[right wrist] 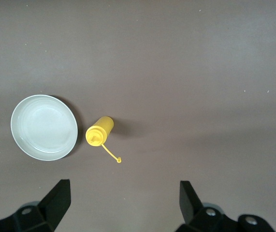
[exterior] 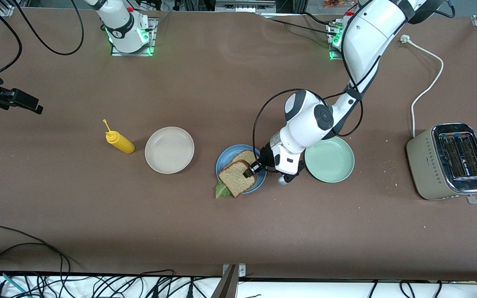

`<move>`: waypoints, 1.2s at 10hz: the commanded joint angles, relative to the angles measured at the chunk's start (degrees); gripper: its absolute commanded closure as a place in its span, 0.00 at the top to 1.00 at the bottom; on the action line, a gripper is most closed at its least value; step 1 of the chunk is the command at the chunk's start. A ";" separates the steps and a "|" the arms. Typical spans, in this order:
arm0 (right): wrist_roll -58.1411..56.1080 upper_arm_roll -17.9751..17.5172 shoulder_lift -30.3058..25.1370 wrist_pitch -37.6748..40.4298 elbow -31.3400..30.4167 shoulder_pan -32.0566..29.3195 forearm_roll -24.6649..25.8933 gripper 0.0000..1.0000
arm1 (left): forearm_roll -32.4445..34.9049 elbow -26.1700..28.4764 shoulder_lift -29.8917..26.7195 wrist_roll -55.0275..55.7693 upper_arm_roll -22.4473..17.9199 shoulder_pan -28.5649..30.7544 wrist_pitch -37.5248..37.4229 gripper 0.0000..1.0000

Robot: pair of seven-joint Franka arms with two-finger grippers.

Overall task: Make sandwich in blue plate with both arms
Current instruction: 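Open the left gripper to release the toast on the sandwich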

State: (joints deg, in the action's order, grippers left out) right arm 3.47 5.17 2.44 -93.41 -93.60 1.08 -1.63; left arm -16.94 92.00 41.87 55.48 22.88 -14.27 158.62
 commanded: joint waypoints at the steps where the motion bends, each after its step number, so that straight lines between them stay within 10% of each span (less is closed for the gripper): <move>1: -0.83 -0.07 0.02 1.21 1.22 -0.03 -0.39 1.00 | 5.51 0.98 -0.47 -0.02 -1.43 -0.50 -0.25 0.86; 12: -0.57 -0.34 0.02 2.18 1.31 0.15 -0.65 1.00 | 14.22 0.37 -10.82 0.33 -1.69 -0.42 -39.22 1.00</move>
State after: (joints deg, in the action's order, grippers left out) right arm 3.44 4.87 2.43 -92.62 -93.55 1.13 -1.64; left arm -4.71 91.97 36.66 55.28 21.99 -15.24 128.40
